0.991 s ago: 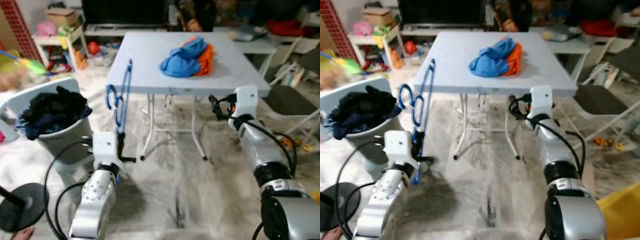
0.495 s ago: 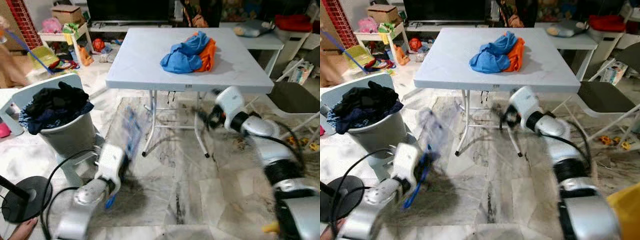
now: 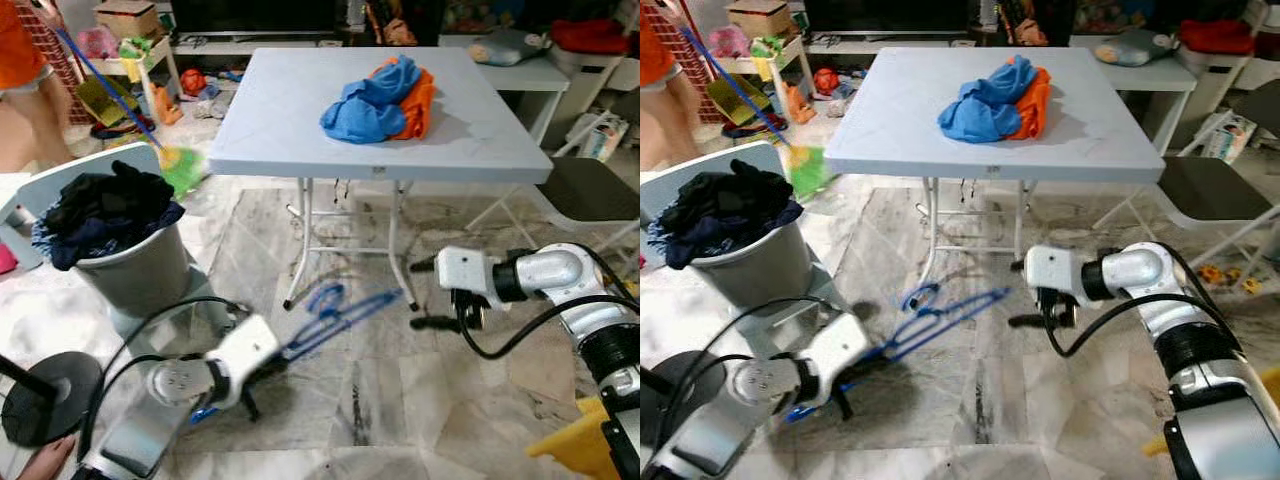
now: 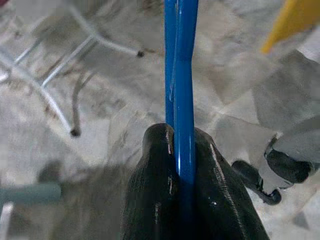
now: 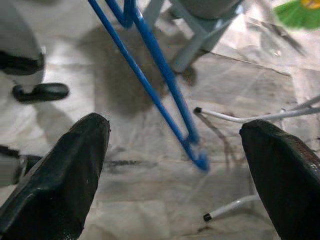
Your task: Hang hanger
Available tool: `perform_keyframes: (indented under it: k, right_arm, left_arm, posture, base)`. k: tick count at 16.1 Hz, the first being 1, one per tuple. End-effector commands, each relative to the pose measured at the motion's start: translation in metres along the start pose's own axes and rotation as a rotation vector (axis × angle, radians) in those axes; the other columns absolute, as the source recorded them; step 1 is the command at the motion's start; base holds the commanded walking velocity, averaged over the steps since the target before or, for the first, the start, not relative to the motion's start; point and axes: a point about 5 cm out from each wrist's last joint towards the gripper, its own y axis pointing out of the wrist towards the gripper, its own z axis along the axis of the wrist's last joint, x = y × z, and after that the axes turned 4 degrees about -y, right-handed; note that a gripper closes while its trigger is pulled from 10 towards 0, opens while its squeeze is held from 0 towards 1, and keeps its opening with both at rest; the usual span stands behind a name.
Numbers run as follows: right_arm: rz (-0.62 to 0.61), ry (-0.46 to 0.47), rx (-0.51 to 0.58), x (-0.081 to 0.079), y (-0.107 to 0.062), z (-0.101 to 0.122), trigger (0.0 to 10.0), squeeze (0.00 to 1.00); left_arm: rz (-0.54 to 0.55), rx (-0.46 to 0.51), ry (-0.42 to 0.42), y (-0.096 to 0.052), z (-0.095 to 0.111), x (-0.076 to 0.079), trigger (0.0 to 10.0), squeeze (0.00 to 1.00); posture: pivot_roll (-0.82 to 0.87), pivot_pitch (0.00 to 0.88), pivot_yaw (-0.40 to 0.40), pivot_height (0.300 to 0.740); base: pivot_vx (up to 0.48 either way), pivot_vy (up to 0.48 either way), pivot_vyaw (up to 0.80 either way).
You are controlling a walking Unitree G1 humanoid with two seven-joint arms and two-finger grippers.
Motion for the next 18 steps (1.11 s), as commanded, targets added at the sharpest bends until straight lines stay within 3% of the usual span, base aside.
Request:
perform_keyframes:
  k: [1, 8, 11, 16, 18]
  right_arm:
    - [0.034, -0.042, 0.008, 0.0, 0.002, 0.006, 10.0, 0.0]
    - [0.224, -0.07, -0.027, -0.014, 0.003, 0.003, 10.0, 0.0]
    - [0.243, -0.099, -0.002, -0.018, 0.016, 0.009, 10.0, 0.0]
    - [0.237, -0.145, -0.055, -0.025, 0.044, 0.008, 10.0, 0.0]
    - [0.217, -0.153, -0.081, -0.024, 0.047, 0.006, 6.0, 0.0]
  left_arm:
    - [-0.043, -0.009, 0.045, 0.001, 0.001, 0.0, 10.0, 0.0]
    - [-0.112, -0.006, 0.157, 0.011, 0.006, -0.002, 10.0, 0.0]
    - [-0.133, 0.018, 0.174, 0.015, 0.012, 0.0, 10.0, 0.0]
    - [-0.143, 0.064, 0.193, 0.02, 0.025, 0.0, 10.0, 0.0]
    - [-0.147, 0.069, 0.194, 0.021, 0.026, 0.001, 10.0, 0.0]
  posture:
    - [-0.05, 0.0, 0.02, 0.74]
    - [-0.07, 0.0, 0.023, 0.74]
    - [-0.07, 0.0, 0.023, 0.74]
    - [-0.07, 0.0, 0.016, 0.74]
    - [-0.07, 0.0, 0.013, 0.74]
  base:
    - [0.0, 0.0, 0.0]
    - [0.0, 0.0, 0.0]
    - [0.0, 0.0, 0.0]
    - [0.0, 0.0, 0.0]
    - [0.0, 0.0, 0.0]
